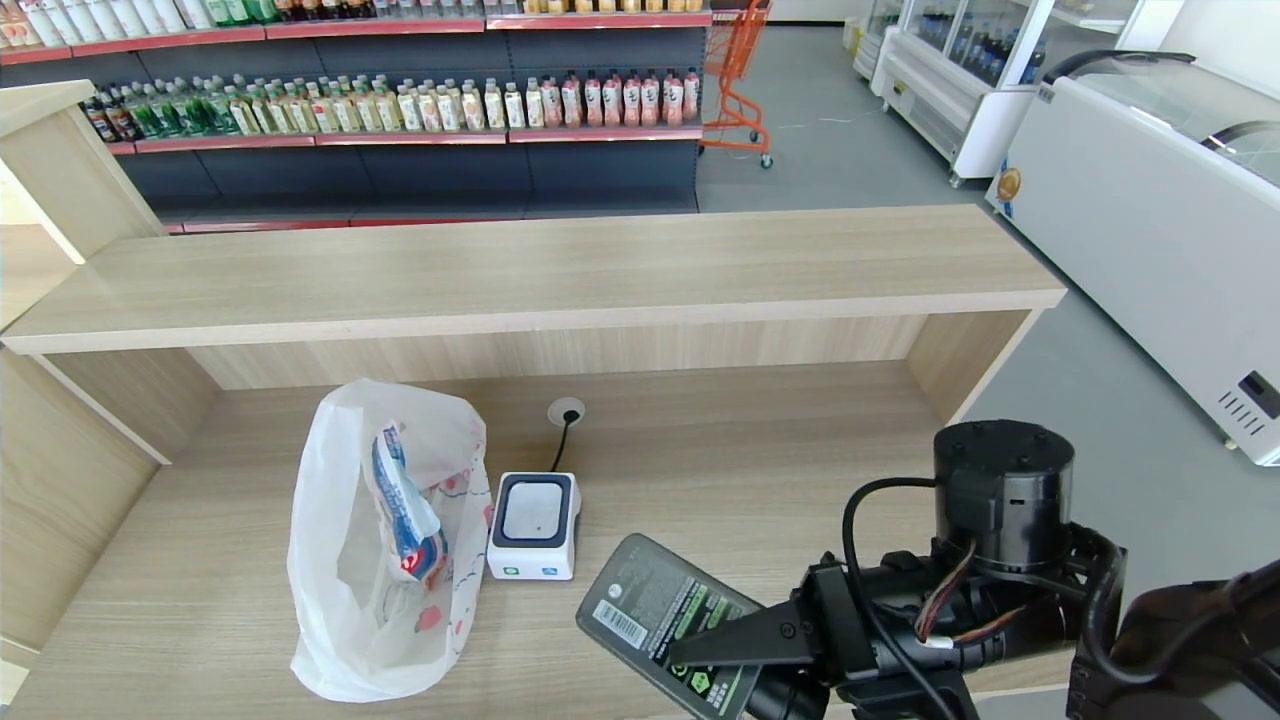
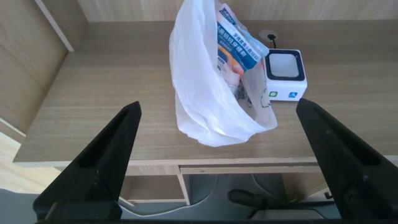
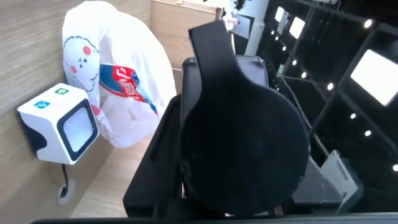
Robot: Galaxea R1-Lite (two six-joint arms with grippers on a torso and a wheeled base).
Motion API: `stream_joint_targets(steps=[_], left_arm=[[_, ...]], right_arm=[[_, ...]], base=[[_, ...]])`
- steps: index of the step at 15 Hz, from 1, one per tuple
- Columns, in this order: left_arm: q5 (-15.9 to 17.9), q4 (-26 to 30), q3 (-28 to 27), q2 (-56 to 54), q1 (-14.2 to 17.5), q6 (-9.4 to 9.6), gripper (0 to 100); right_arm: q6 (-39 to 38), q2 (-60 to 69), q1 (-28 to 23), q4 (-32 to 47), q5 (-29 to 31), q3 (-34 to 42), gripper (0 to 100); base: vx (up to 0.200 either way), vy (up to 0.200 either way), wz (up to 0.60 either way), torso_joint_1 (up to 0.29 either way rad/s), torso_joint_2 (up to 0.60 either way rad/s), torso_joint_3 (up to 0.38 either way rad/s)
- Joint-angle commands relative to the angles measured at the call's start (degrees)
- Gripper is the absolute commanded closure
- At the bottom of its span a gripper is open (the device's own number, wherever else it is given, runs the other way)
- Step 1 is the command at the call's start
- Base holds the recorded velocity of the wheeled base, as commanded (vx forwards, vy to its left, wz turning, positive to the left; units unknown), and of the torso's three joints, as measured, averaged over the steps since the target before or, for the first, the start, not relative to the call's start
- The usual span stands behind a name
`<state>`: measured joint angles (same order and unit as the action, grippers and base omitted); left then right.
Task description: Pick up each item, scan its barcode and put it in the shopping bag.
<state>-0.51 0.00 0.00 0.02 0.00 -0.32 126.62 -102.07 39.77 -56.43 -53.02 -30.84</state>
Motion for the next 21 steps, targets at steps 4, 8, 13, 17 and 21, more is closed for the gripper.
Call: stream_joint_targets(steps=[4, 8, 13, 17, 21], left_arm=[[-0.02, 0.00, 0.00, -0.02, 0.00, -0.03, 0], [-0.02, 0.00, 0.00, -0.02, 0.00, -0.03, 0], [-0.02, 0.00, 0.00, -0.02, 0.00, -0.03, 0], [-0.02, 0.00, 0.00, -0.02, 0.00, -0.03, 0], [-0.02, 0.00, 0.00, -0.02, 0.00, -0.03, 0]], right_arm=[[-29.94, 16.03, -9.44, 6.16, 21.11, 1.75, 100], [-52.09, 20.42, -27.11, 19.25, 20.50, 3.07, 100], [-99.82, 23.32, -26.76, 25.05, 21.11, 0.43, 100], [-135.59, 22.09, -24.38, 26.20, 30.43, -0.36, 100], [-158.62, 21.83, -19.90, 29.71, 32.27, -1.94, 100]], base=[[0.000, 0.000, 0.00, 0.000, 0.00, 0.000], [0.000, 0.000, 0.00, 0.000, 0.00, 0.000], [0.000, 0.000, 0.00, 0.000, 0.00, 0.000], [0.000, 0.000, 0.00, 0.000, 0.00, 0.000], [0.000, 0.000, 0.00, 0.000, 0.00, 0.000]])
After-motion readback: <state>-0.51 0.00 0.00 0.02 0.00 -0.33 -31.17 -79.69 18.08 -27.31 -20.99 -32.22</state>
